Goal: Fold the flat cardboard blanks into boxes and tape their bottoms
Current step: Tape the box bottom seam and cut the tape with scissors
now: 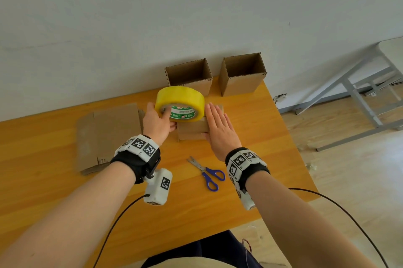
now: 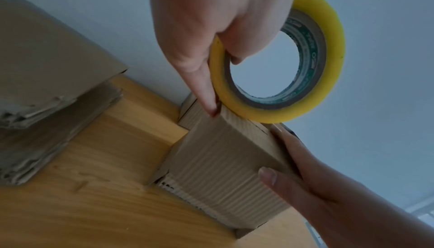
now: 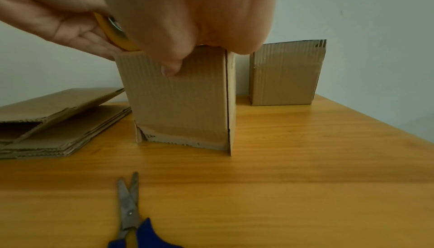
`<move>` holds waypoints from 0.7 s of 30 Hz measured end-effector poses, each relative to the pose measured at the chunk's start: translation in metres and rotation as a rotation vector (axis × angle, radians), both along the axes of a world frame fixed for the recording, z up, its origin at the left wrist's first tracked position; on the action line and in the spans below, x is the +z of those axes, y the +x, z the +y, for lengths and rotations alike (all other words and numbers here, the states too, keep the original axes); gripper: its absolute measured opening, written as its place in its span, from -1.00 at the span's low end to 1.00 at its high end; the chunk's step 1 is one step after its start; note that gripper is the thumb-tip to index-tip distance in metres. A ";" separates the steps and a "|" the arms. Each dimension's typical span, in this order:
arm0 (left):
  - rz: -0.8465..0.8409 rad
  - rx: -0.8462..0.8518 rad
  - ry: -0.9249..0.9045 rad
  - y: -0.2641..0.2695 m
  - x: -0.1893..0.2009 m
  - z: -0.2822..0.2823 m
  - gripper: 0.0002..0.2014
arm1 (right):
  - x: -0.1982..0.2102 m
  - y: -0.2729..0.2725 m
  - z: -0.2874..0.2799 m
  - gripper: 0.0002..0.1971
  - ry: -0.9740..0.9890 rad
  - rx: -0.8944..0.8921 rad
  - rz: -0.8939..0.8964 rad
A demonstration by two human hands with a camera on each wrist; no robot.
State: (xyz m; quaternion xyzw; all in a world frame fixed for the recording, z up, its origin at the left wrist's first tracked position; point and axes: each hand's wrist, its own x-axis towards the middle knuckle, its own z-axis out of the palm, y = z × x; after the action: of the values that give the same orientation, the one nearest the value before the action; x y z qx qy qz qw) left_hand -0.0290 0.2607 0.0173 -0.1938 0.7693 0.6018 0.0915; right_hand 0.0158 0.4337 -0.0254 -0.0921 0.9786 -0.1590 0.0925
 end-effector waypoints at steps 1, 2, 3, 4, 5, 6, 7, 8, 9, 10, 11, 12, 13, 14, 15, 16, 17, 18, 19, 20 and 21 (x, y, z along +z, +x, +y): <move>0.006 0.004 0.022 0.000 0.001 -0.001 -0.85 | 0.000 0.000 0.001 -0.28 0.006 0.006 0.002; 0.019 0.009 0.044 0.000 0.001 -0.003 -0.86 | -0.001 0.000 0.001 -0.29 0.015 0.011 0.002; 0.027 0.015 0.057 0.000 0.001 -0.005 -0.85 | -0.001 -0.001 0.001 -0.29 0.024 0.015 0.001; 0.033 0.021 0.067 -0.001 0.000 -0.007 -0.84 | -0.001 -0.001 0.001 -0.30 0.030 0.018 -0.001; 0.034 0.022 0.069 -0.001 0.000 -0.009 -0.82 | -0.001 -0.001 0.000 -0.30 0.033 0.022 -0.001; 0.040 0.020 0.068 -0.002 -0.001 -0.011 -0.82 | -0.002 -0.001 -0.001 -0.30 0.035 0.026 -0.002; 0.050 0.016 0.056 -0.002 -0.001 -0.013 -0.83 | -0.002 -0.001 -0.001 -0.30 0.038 0.028 0.000; 0.063 0.019 0.043 -0.003 -0.001 -0.017 -0.84 | -0.002 -0.002 -0.001 -0.31 0.043 0.027 0.001; 0.071 0.033 0.031 -0.004 -0.001 -0.021 -0.84 | -0.002 -0.002 -0.001 -0.30 0.048 0.023 0.002; 0.076 0.054 0.018 -0.005 -0.002 -0.026 -0.83 | -0.001 -0.002 -0.001 -0.30 0.049 0.017 0.005; 0.077 0.075 0.007 -0.006 -0.002 -0.031 -0.82 | -0.001 -0.002 -0.002 -0.29 0.050 0.012 0.006; 0.078 0.087 0.001 -0.006 -0.002 -0.036 -0.82 | 0.000 -0.002 -0.003 -0.29 0.056 0.009 0.007; 0.080 0.087 0.002 -0.006 -0.003 -0.040 -0.81 | 0.001 -0.003 -0.004 -0.28 0.069 0.007 0.007; 0.081 0.080 0.008 -0.006 -0.004 -0.043 -0.82 | 0.003 -0.004 -0.006 -0.26 0.089 0.006 0.009; 0.078 0.073 0.017 -0.005 -0.004 -0.044 -0.82 | 0.005 -0.005 -0.008 -0.23 0.110 0.004 0.009; 0.073 0.072 0.030 -0.004 -0.004 -0.045 -0.83 | 0.007 -0.008 -0.010 -0.16 0.128 0.005 0.013; 0.066 0.075 0.044 -0.005 -0.004 -0.045 -0.83 | 0.010 -0.011 -0.013 -0.08 0.139 0.014 0.018; 0.059 0.075 0.053 -0.005 -0.004 -0.045 -0.83 | 0.013 -0.015 -0.016 0.01 0.148 0.033 0.017; 0.055 0.074 0.057 -0.005 -0.004 -0.045 -0.83 | 0.015 -0.020 -0.018 0.10 0.156 0.060 0.010; 0.051 0.070 0.056 -0.006 -0.004 -0.046 -0.83 | 0.017 -0.025 -0.021 0.16 0.164 0.087 -0.004; 0.049 0.069 0.055 -0.006 -0.004 -0.047 -0.82 | 0.017 -0.031 -0.024 0.20 0.164 0.105 -0.023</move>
State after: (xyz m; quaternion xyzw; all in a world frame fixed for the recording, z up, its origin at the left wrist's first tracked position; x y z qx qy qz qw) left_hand -0.0353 0.2135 0.0133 -0.2028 0.7475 0.6300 0.0573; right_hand -0.0149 0.4095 -0.0081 -0.1335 0.9811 -0.0743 0.1191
